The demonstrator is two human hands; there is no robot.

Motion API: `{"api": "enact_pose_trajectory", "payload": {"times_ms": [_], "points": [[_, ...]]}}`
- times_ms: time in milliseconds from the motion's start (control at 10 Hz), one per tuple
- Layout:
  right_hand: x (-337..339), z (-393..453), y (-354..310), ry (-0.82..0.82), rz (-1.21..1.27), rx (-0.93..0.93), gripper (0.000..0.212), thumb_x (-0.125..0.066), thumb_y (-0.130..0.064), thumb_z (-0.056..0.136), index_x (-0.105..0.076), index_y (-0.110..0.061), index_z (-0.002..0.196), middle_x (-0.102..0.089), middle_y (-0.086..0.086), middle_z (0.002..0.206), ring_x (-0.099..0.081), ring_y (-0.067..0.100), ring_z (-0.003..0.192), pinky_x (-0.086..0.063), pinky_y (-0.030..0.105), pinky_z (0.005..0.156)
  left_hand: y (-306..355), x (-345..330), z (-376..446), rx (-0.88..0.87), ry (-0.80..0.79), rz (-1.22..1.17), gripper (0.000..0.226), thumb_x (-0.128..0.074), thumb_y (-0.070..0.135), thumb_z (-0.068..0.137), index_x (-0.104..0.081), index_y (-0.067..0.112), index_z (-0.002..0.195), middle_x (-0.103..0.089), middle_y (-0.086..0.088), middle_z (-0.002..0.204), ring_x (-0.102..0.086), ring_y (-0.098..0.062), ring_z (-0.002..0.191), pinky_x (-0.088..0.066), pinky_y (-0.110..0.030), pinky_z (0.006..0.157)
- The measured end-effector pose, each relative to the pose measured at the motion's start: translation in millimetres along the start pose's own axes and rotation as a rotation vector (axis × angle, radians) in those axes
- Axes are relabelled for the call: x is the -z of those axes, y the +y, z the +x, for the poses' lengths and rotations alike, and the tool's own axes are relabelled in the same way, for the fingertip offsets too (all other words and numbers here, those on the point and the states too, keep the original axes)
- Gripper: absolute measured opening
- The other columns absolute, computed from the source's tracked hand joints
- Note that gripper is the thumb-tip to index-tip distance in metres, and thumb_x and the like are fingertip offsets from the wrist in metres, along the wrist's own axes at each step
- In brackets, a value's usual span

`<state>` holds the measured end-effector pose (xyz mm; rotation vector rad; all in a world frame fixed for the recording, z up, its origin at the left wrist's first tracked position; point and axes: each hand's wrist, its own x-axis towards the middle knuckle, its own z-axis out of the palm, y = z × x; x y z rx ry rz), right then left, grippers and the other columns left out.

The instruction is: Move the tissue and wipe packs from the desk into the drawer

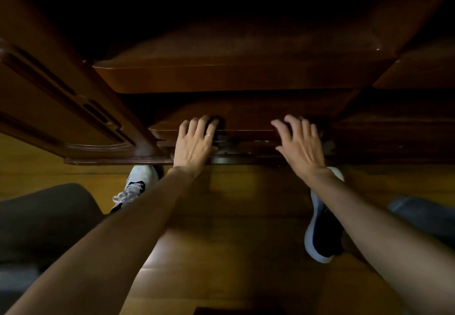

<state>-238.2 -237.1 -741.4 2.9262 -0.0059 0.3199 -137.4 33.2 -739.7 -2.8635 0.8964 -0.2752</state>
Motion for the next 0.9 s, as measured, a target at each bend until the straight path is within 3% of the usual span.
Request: {"api": "enact_pose_trajectory", "payload": {"times_ms": [100, 300, 400, 500, 600, 700, 800, 900], "points": [[-11.6, 7.8, 8.3, 0.026, -0.019, 0.027, 0.078, -0.083, -0.035, 0.077, -0.045, -0.016, 0.143, -0.049, 0.017, 0.135, -0.05, 0.039, 0.118, -0.043, 0.048, 0.093, -6.5, -9.1, 8.1, -0.072, 0.105, 0.01, 0.077, -0.084, 0.039, 0.074, -0.05, 0.011, 0.136, -0.057, -0.016, 0.127, -0.053, -0.034, 0.111, -0.041, -0.049, 0.096], [-20.6, 9.2, 11.9, 0.042, 0.0, 0.053, 0.071, -0.079, -0.036, 0.081, -0.046, -0.017, 0.141, -0.051, 0.014, 0.132, -0.051, 0.037, 0.116, -0.041, 0.046, 0.091, -9.4, -18.6, 6.9, -0.109, 0.201, -0.022, 0.059, -0.077, 0.034, 0.085, -0.058, 0.004, 0.132, -0.061, -0.022, 0.126, -0.058, -0.042, 0.112, -0.047, -0.054, 0.09], [-23.0, 11.3, 15.1, 0.042, 0.002, 0.086, 0.071, -0.078, -0.038, 0.08, -0.045, -0.016, 0.14, -0.048, 0.014, 0.131, -0.049, 0.037, 0.115, -0.041, 0.048, 0.091, -14.0, -24.9, 11.9, -0.147, 0.221, 0.006, 0.062, -0.078, 0.036, 0.083, -0.053, 0.005, 0.131, -0.057, -0.02, 0.124, -0.049, -0.038, 0.11, -0.042, -0.053, 0.086], [-9.4, 15.7, 4.5, -0.036, -0.01, 0.018, 0.074, -0.084, -0.037, 0.075, -0.046, -0.015, 0.135, -0.049, 0.015, 0.129, -0.05, 0.036, 0.111, -0.042, 0.047, 0.091, -2.1, -7.2, 10.3, -0.069, 0.103, 0.046, 0.064, -0.084, 0.033, 0.073, -0.054, 0.006, 0.123, -0.056, -0.017, 0.115, -0.051, -0.036, 0.103, -0.044, -0.051, 0.084], [15.9, 23.6, -6.5, -0.155, -0.025, -0.071, 0.077, -0.084, -0.038, 0.074, -0.044, -0.016, 0.136, -0.047, 0.013, 0.136, -0.048, 0.034, 0.118, -0.041, 0.045, 0.097, 6.2, 19.6, 12.8, -0.029, -0.019, 0.083, 0.063, -0.082, 0.032, 0.076, -0.052, 0.008, 0.126, -0.057, -0.014, 0.116, -0.055, -0.034, 0.106, -0.045, -0.049, 0.092], [31.4, 23.3, -13.4, -0.21, 0.033, -0.145, 0.085, -0.081, -0.041, 0.077, -0.036, -0.016, 0.144, -0.042, 0.013, 0.146, -0.043, 0.034, 0.127, -0.04, 0.045, 0.102, -6.5, 37.1, 12.1, -0.039, -0.078, 0.068, 0.072, -0.078, 0.036, 0.08, -0.043, 0.011, 0.139, -0.05, -0.014, 0.127, -0.049, -0.033, 0.116, -0.038, -0.049, 0.103], [54.2, 13.8, -27.1, -0.151, 0.157, -0.112, 0.071, -0.073, -0.041, 0.084, -0.041, -0.019, 0.143, -0.045, 0.009, 0.144, -0.045, 0.031, 0.126, -0.042, 0.042, 0.101, -10.8, 62.9, -2.9, -0.038, -0.069, -0.048, 0.063, -0.072, 0.037, 0.087, -0.048, 0.014, 0.14, -0.052, -0.014, 0.131, -0.05, -0.034, 0.118, -0.038, -0.047, 0.102], [100.9, 16.0, -31.8, 0.052, 0.476, -0.045, 0.036, -0.064, -0.031, 0.093, -0.056, -0.023, 0.128, -0.058, -0.002, 0.127, -0.057, 0.019, 0.112, -0.049, 0.029, 0.087, -20.4, 92.7, -19.9, -0.069, -0.213, -0.241, 0.049, -0.059, 0.045, 0.095, -0.05, 0.023, 0.138, -0.053, -0.006, 0.133, -0.054, -0.029, 0.12, -0.044, -0.042, 0.097]]}}
